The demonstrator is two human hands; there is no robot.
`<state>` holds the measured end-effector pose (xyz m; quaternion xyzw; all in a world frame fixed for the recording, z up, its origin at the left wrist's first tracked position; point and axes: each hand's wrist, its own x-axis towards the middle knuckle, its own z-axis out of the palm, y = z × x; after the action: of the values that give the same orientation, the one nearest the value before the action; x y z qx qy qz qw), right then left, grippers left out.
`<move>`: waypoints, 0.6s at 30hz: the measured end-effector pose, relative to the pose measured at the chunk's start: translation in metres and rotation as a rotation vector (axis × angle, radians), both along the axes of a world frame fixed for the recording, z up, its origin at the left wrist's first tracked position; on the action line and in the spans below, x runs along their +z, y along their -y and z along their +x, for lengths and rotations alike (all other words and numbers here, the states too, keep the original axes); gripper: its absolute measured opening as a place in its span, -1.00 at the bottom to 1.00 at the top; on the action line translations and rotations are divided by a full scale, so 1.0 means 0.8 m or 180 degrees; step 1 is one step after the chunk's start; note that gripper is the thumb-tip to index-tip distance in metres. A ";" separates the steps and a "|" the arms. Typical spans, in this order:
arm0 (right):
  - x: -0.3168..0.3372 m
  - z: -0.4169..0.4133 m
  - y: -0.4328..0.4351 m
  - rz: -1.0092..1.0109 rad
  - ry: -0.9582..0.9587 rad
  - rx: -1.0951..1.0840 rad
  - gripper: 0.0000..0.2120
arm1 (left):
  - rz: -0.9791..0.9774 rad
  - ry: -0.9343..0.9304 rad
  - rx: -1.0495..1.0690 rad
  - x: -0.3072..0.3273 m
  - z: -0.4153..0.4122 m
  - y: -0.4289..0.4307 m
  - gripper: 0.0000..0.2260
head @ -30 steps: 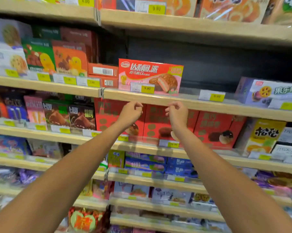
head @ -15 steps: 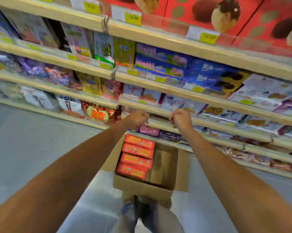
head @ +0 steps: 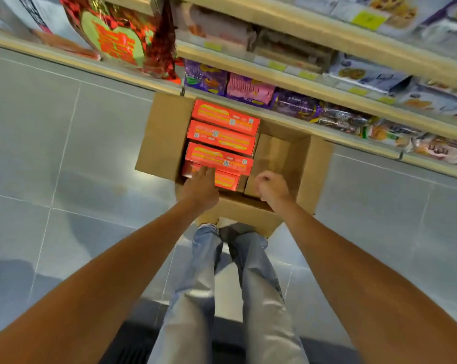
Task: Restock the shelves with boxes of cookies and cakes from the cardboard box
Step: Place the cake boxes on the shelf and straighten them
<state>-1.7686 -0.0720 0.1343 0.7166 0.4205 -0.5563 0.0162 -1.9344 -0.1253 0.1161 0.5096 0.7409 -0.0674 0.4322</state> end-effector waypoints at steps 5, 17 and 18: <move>-0.130 -0.005 0.009 -0.0069 0.0141 0.0219 -0.74 | -0.0181 -0.0216 0.0025 -0.122 0.020 -0.004 -0.32; -0.315 -0.017 -0.018 0.0671 0.0563 0.0916 -0.36 | 0.0532 -0.0895 -0.0979 -0.309 0.019 -0.047 -0.34; -0.326 -0.016 -0.015 0.0667 0.0642 0.1065 -0.33 | 0.0666 -0.1006 -0.1011 -0.322 0.020 -0.043 -0.35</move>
<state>-1.7815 -0.0601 -0.1266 0.6866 0.5853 -0.4246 0.0757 -1.9186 -0.0906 -0.1413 0.6448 0.7129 -0.1363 0.2398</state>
